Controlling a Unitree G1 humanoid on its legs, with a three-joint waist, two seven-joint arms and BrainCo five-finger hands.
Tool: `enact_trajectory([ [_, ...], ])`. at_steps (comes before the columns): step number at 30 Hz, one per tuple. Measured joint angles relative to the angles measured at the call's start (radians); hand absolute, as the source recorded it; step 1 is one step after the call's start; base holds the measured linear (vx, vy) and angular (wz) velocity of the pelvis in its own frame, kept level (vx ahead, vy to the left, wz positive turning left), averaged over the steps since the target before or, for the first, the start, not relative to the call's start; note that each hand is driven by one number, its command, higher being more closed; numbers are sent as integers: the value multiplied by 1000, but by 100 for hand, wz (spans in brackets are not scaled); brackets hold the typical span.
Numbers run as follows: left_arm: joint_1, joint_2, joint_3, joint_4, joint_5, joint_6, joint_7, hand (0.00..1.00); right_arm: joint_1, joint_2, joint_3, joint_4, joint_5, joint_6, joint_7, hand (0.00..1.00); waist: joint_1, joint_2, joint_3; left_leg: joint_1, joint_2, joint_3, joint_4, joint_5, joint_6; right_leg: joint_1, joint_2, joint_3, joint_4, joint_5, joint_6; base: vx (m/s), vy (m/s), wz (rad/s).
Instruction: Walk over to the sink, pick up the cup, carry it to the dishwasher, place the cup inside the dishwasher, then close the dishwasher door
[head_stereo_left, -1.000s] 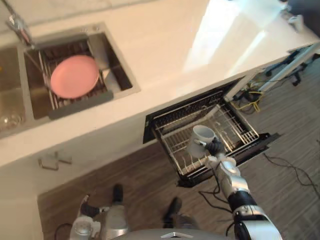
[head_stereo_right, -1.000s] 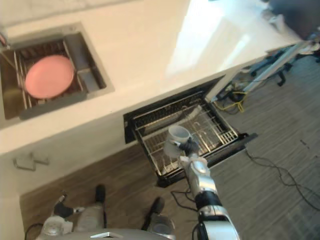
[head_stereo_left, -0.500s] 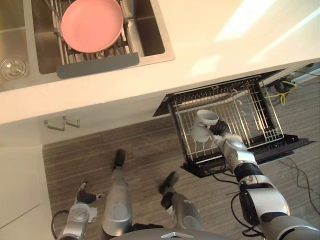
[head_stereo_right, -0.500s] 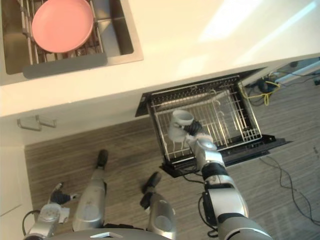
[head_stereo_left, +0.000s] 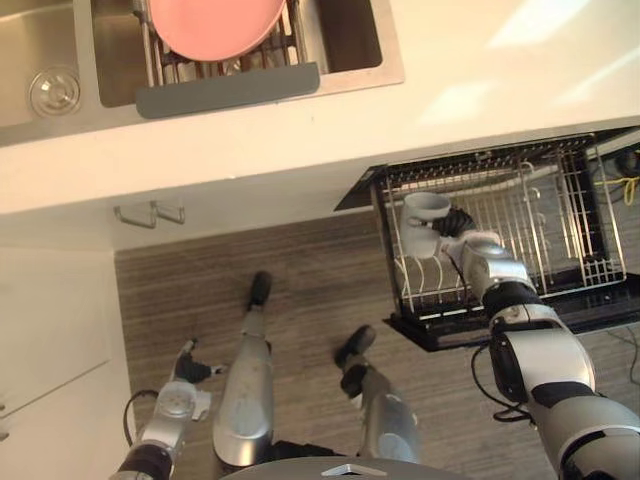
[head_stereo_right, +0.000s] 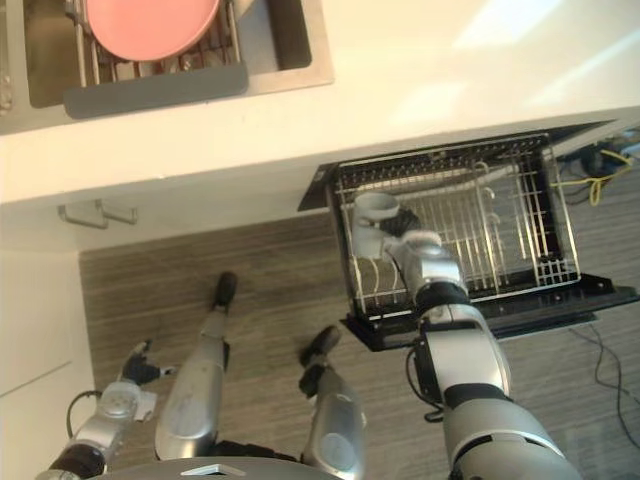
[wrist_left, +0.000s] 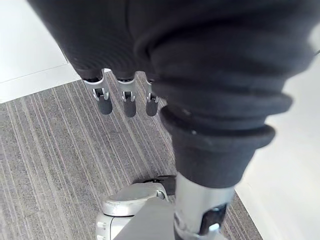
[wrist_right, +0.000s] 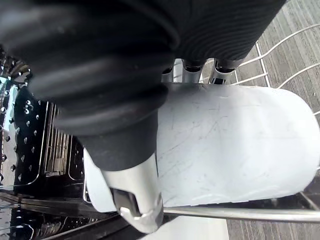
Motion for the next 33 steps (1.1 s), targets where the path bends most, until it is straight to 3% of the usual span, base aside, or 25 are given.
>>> enact_trajectory([
  [1,-1,-7,-8,0,-9,0,8,0,-15,-2,0,23,0,2,-6,0,6,2,1,-3,0,0,0,4,-5,-6,-2,1,6,-2,1,-50,-53,4],
  [10,-4,-24,-24,-1,-13,0,37,0,-40,-26,19,27,2,42,-1,0,12,20,9,-19,-14,-17,7,5,-3,-49,-38,0,107,-59,2,-36,-57,7],
  [15,-4,-26,-36,-2,-14,4,38,0,-48,-24,21,21,2,28,-91,0,12,26,8,-18,-16,-19,11,5,-3,-61,-51,1,151,-85,-1,-26,-63,3],
  [17,-3,-25,-35,-1,-30,29,21,0,-48,-24,-6,16,3,6,-137,0,9,27,8,-13,-17,-18,10,4,-2,-61,-56,3,164,-93,-1,-31,-68,2],
  [20,-3,-17,-15,32,-155,88,-54,0,-28,-22,-56,-58,39,-12,-192,0,1,27,8,8,-18,3,5,3,1,-59,-61,19,173,-97,-1,-21,-39,-12],
  [22,-1,-16,0,91,-238,113,-144,0,32,1,-97,-164,61,-44,-203,0,-16,26,8,44,-20,28,-5,0,5,-43,-63,41,170,-95,2,4,-27,-24],
  [24,7,-15,27,114,-286,130,-188,0,123,30,-120,-274,57,-73,-218,0,-38,24,9,76,-20,49,-9,-4,10,-14,-63,47,161,-94,4,28,-23,-14],
  [29,76,-20,92,117,-377,137,-213,0,413,145,-167,-564,40,-132,-242,0,-100,1,-4,187,-14,129,-8,-41,17,84,-49,88,105,-85,17,43,-16,-29],
  [32,152,-27,138,136,-388,137,-213,0,667,250,-202,-735,10,-193,-233,0,-143,-30,-96,235,-6,175,-6,-64,5,143,-26,105,31,-64,27,115,-21,-26],
  [33,157,-28,140,137,-388,137,-213,0,682,254,-204,-743,9,-200,-231,0,-146,-31,-101,242,-6,178,-6,-65,5,150,-25,106,25,-63,28,159,-23,-21],
])
